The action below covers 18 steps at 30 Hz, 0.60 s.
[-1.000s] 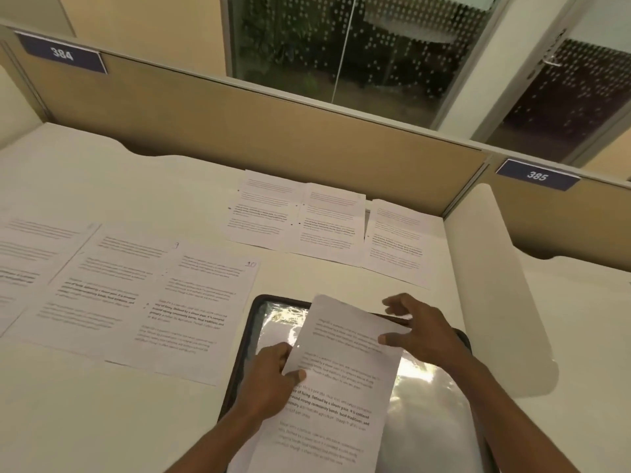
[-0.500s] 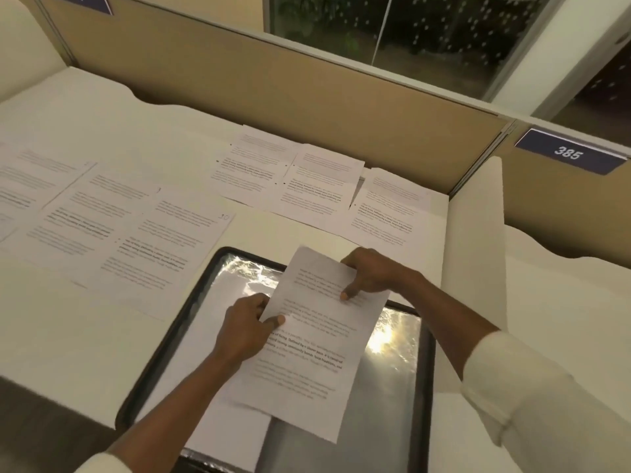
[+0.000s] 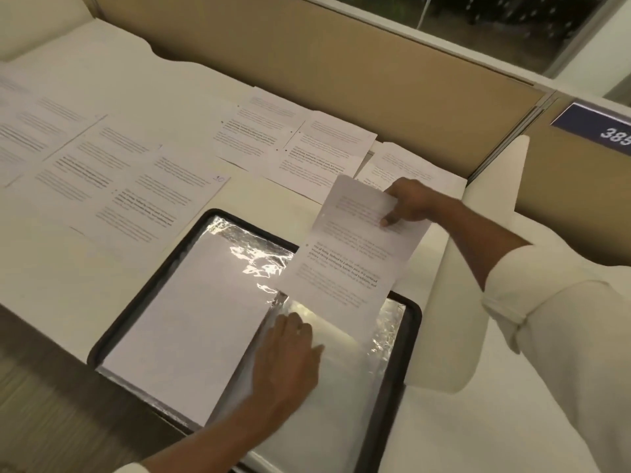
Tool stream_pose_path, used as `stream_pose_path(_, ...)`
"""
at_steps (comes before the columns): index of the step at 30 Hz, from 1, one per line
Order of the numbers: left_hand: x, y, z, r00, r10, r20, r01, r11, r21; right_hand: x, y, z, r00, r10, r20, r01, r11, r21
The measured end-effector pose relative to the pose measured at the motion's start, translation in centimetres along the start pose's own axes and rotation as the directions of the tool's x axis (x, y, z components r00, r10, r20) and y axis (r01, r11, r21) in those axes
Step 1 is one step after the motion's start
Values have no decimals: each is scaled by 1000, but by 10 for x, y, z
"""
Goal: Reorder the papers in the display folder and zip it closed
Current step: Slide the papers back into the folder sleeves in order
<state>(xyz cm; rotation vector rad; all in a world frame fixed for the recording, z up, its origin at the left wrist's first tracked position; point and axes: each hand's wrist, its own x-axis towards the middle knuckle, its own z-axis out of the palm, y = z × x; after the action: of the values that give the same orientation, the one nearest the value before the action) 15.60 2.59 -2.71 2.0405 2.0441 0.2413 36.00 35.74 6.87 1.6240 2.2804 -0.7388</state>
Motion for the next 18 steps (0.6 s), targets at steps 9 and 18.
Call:
stream_pose_path(9, 12, 70, 28, 991, 51, 123, -62, 994, 85, 12, 47, -29, 996, -56, -62, 58, 998, 35)
stream_pose_path(18, 38, 108, 43, 973, -132, 192, 111, 987, 115, 20, 71, -50, 998, -56, -34, 62, 978, 198)
